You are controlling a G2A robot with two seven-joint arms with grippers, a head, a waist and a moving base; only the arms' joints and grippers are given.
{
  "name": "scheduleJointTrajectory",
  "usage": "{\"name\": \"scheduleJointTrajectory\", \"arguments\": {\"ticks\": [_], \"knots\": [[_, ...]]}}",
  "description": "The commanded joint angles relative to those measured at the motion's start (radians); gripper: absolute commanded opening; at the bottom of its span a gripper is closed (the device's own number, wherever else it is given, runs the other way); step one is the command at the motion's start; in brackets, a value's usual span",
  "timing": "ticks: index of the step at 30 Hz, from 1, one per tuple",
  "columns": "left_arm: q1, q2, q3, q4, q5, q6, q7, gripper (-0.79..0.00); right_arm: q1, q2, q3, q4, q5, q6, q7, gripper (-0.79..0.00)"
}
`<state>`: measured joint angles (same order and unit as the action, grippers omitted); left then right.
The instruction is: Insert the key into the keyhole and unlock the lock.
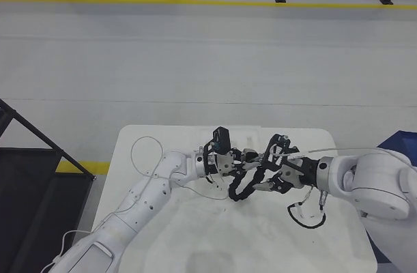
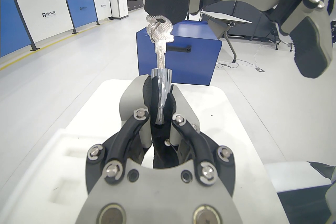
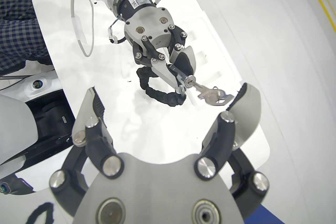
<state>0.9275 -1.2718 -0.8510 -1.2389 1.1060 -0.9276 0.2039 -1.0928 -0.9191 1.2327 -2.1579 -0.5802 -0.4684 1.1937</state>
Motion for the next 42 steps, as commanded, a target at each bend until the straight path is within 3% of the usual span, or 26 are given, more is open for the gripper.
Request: {"name": "scheduleJointTrajectory", "arguments": {"ticks": [1,18,24,33,36,41,42], "knots": [[-0.001,-0.001,0.001,0.000,-0.001,0.001,-0.002,-0.785,0.005,0.000,-0.014,0.002,-0.001,-0.005,0.005,0.000],[-0.001,-0.008,-0.002,-0.001,0.036,0.000,0.030,-0.785,0.049,0.010,-0.067,0.013,0.021,0.009,0.098,0.000],[0.005,-0.008,-0.004,-0.002,0.053,-0.003,0.032,-0.785,0.057,0.015,-0.049,0.001,-0.017,0.011,0.072,0.000],[0.010,-0.005,-0.012,-0.015,0.077,-0.018,0.024,-0.785,0.076,0.026,-0.041,0.025,-0.064,-0.137,0.021,0.000],[0.013,-0.004,-0.014,-0.014,0.081,-0.026,0.022,-0.785,0.077,0.032,-0.048,0.039,-0.092,-0.166,-0.008,-0.062],[0.014,-0.002,-0.018,-0.018,0.082,-0.040,0.009,-0.785,0.078,0.047,-0.071,0.051,-0.149,-0.209,-0.051,-0.394],[0.014,-0.001,-0.020,-0.020,0.079,-0.042,0.005,-0.785,0.078,0.050,-0.073,0.052,-0.153,-0.213,-0.055,-0.409]]}}
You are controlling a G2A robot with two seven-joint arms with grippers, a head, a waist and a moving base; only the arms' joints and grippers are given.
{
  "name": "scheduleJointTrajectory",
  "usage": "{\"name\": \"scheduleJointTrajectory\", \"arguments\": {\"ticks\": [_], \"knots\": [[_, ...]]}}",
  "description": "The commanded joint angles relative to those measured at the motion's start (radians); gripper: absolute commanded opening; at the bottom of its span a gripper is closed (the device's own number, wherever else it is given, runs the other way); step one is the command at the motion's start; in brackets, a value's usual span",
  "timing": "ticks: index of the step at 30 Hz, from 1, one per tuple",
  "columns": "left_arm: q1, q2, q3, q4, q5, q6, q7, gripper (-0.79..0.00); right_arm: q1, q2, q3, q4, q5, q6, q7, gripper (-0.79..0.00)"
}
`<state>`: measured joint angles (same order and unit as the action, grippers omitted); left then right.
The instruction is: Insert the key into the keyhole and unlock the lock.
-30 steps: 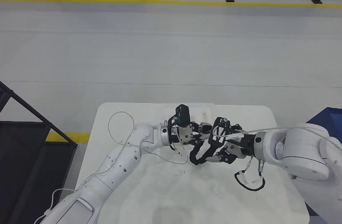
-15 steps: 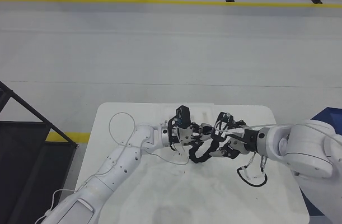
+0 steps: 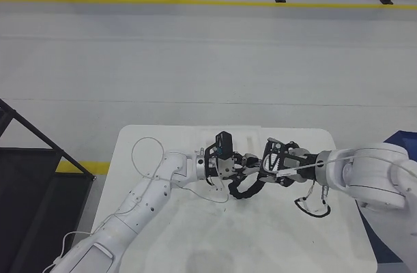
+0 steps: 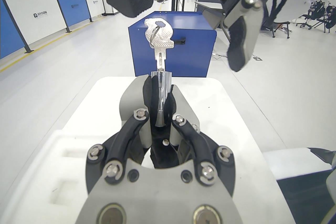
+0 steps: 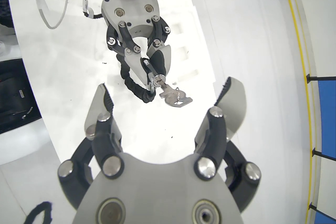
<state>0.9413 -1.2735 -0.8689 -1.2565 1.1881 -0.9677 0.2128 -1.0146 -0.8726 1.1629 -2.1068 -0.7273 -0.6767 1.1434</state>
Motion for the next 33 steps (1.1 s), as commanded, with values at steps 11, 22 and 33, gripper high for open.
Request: {"name": "scheduleJointTrajectory", "arguments": {"ticks": [11,22,33], "knots": [[0.009,0.006,-0.018,-0.010,-0.030,-0.022,-0.047,-0.785,-0.014,0.033,0.004,-0.025,-0.068,-0.032,-0.032,-0.483],[0.013,0.007,-0.018,-0.019,-0.047,-0.037,-0.073,-0.785,-0.034,0.043,0.009,-0.060,-0.100,-0.047,-0.062,-0.554],[0.010,0.006,-0.016,-0.016,-0.060,-0.045,-0.083,-0.785,-0.029,0.046,-0.015,-0.052,-0.125,-0.051,-0.087,-0.785]]}}
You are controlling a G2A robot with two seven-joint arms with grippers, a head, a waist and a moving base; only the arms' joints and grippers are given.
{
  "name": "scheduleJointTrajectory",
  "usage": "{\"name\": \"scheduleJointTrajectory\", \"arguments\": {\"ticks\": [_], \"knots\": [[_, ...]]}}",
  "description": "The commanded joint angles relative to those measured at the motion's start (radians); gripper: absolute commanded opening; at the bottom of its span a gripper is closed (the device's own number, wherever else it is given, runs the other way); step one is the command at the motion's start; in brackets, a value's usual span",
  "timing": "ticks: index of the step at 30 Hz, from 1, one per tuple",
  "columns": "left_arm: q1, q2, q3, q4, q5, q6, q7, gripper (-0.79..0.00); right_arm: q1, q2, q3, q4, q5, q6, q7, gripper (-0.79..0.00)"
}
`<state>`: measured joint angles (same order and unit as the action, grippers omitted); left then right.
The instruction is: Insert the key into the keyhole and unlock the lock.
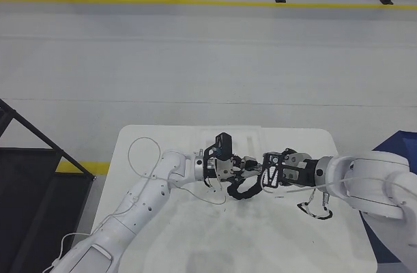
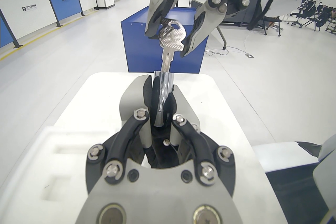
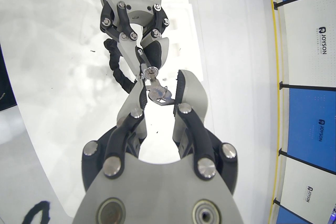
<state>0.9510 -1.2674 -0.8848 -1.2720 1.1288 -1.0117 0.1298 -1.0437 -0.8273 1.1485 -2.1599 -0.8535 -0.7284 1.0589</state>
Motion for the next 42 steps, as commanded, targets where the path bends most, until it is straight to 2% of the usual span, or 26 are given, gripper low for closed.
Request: {"name": "scheduleJointTrajectory", "arguments": {"ticks": [1,7,15,26,27,28,29,30,31,42], "knots": [[0.000,0.000,0.000,0.000,-0.002,-0.001,0.000,-0.785,0.001,0.000,-0.001,0.003,0.003,0.001,-0.005,-0.785],[-0.001,0.000,0.004,0.001,-0.004,-0.001,-0.001,-0.785,-0.006,0.003,0.009,0.020,0.056,0.051,-0.013,-0.785],[-0.005,-0.002,0.013,0.002,0.002,0.000,-0.002,-0.785,-0.003,0.002,0.017,0.056,0.204,0.216,0.051,-0.785],[-0.007,-0.004,0.017,0.006,0.010,0.004,-0.002,-0.785,-0.012,-0.001,0.032,0.105,0.373,0.370,0.069,-0.785],[-0.007,-0.004,0.018,0.006,0.010,0.004,-0.002,-0.785,-0.012,-0.001,0.035,0.105,0.383,0.374,0.070,-0.763],[-0.008,-0.005,0.018,0.006,0.010,0.004,-0.002,-0.785,-0.014,0.000,0.038,0.101,0.390,0.374,0.071,-0.471],[-0.008,-0.005,0.018,0.006,0.009,0.005,-0.002,-0.785,-0.015,0.001,0.041,0.099,0.393,0.375,0.072,-0.394],[-0.008,-0.005,0.019,0.007,0.009,0.005,-0.002,-0.785,-0.017,0.001,0.044,0.098,0.396,0.375,0.074,-0.117],[-0.008,-0.005,0.019,0.007,0.010,0.005,-0.002,-0.785,-0.019,0.002,0.048,0.097,0.404,0.374,0.071,0.000],[-0.003,-0.003,0.009,0.002,0.029,0.012,0.011,-0.785,-0.069,0.009,0.104,0.115,0.474,0.371,0.023,0.000]]}}
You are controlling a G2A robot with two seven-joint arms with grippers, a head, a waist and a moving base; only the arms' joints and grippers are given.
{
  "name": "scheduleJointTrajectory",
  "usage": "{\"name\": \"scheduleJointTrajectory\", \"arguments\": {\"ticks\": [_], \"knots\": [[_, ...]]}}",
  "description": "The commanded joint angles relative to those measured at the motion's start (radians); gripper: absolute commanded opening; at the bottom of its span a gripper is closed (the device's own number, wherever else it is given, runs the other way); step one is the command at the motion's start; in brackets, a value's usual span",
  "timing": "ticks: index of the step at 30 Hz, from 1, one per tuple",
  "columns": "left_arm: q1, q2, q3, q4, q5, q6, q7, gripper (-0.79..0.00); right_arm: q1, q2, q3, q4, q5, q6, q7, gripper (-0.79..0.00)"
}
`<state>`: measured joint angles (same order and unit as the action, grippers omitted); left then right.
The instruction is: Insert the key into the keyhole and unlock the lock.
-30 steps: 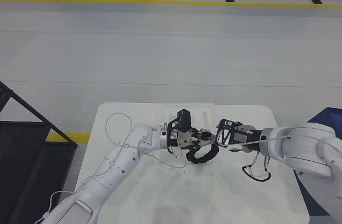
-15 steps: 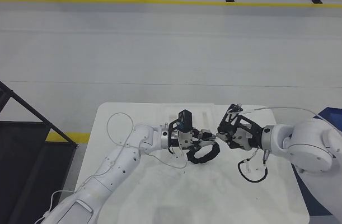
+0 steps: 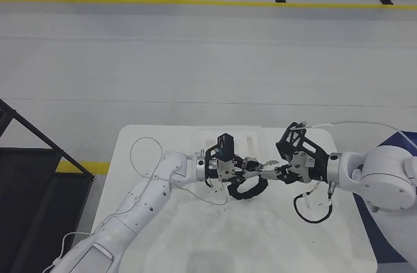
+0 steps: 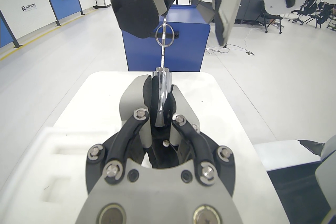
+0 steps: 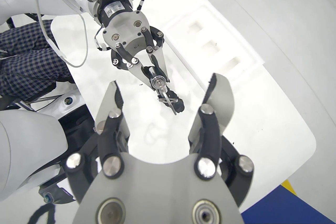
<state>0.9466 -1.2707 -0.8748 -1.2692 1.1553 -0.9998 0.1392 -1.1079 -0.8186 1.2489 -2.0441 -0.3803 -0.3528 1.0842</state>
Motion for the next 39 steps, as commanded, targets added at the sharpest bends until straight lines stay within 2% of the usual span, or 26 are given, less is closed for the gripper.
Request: {"name": "scheduleJointTrajectory", "arguments": {"ticks": [1,3,4,5,6,7,8,10,11,18,19,24,26,28,29,31,32,39], "knots": [[0.002,0.001,-0.003,-0.001,0.004,-0.001,0.003,-0.785,-0.009,0.002,0.007,-0.002,0.000,-0.009,-0.005,0.000],[0.005,0.002,-0.006,-0.004,0.007,-0.001,0.005,-0.785,-0.017,0.003,0.012,-0.001,0.003,-0.031,-0.017,-0.006],[0.006,0.003,-0.008,-0.007,0.008,-0.002,0.005,-0.785,-0.022,0.003,0.013,0.003,0.002,-0.039,-0.022,-0.114],[0.008,0.003,-0.009,-0.009,0.008,-0.002,0.007,-0.785,-0.026,0.003,0.014,0.008,0.008,-0.041,-0.030,-0.169],[0.009,0.004,-0.011,-0.012,0.009,-0.002,0.010,-0.785,-0.029,0.003,0.014,0.013,0.013,-0.043,-0.034,-0.311],[0.010,0.004,-0.013,-0.016,0.008,-0.004,0.016,-0.785,-0.031,0.003,0.016,0.018,0.016,-0.040,-0.041,-0.314],[0.012,0.005,-0.015,-0.019,0.005,-0.007,0.026,-0.785,-0.033,0.003,0.020,0.021,0.020,-0.039,-0.052,-0.283],[0.015,0.006,-0.022,-0.026,0.014,-0.001,0.038,-0.785,-0.040,0.004,0.031,0.026,0.013,-0.043,-0.071,-0.148],[0.017,0.007,-0.025,-0.029,0.018,0.000,0.045,-0.785,-0.045,0.005,0.037,0.028,0.009,-0.049,-0.078,-0.142],[0.040,0.015,-0.063,-0.070,0.048,0.008,0.139,-0.785,-0.101,0.011,0.061,0.037,-0.042,-0.138,-0.141,-0.142],[0.043,0.016,-0.066,-0.077,0.054,0.010,0.151,-0.785,-0.109,0.010,0.057,0.037,-0.044,-0.153,-0.153,-0.179],[0.049,0.015,-0.063,-0.094,0.067,-0.005,0.198,-0.785,-0.125,0.006,0.023,0.049,-0.083,-0.186,-0.200,-0.225],[0.046,0.013,-0.058,-0.096,0.068,-0.009,0.206,-0.785,-0.120,0.003,0.007,0.052,-0.102,-0.189,-0.218,-0.286],[0.043,0.012,-0.055,-0.096,0.069,-0.012,0.211,-0.785,-0.114,0.000,-0.005,0.058,-0.126,-0.181,-0.242,-0.400],[0.042,0.012,-0.053,-0.095,0.068,-0.012,0.214,-0.785,-0.112,-0.002,-0.013,0.061,-0.134,-0.179,-0.250,-0.431],[0.040,0.011,-0.053,-0.094,0.070,-0.012,0.219,-0.785,-0.105,-0.005,-0.026,0.065,-0.147,-0.176,-0.262,-0.622],[0.040,0.011,-0.054,-0.092,0.070,-0.012,0.223,-0.785,-0.103,-0.006,-0.032,0.066,-0.150,-0.175,-0.268,-0.785],[0.045,0.015,-0.067,-0.090,0.070,-0.012,0.243,-0.785,-0.094,-0.011,-0.049,0.080,-0.157,-0.198,-0.292,-0.785]]}}
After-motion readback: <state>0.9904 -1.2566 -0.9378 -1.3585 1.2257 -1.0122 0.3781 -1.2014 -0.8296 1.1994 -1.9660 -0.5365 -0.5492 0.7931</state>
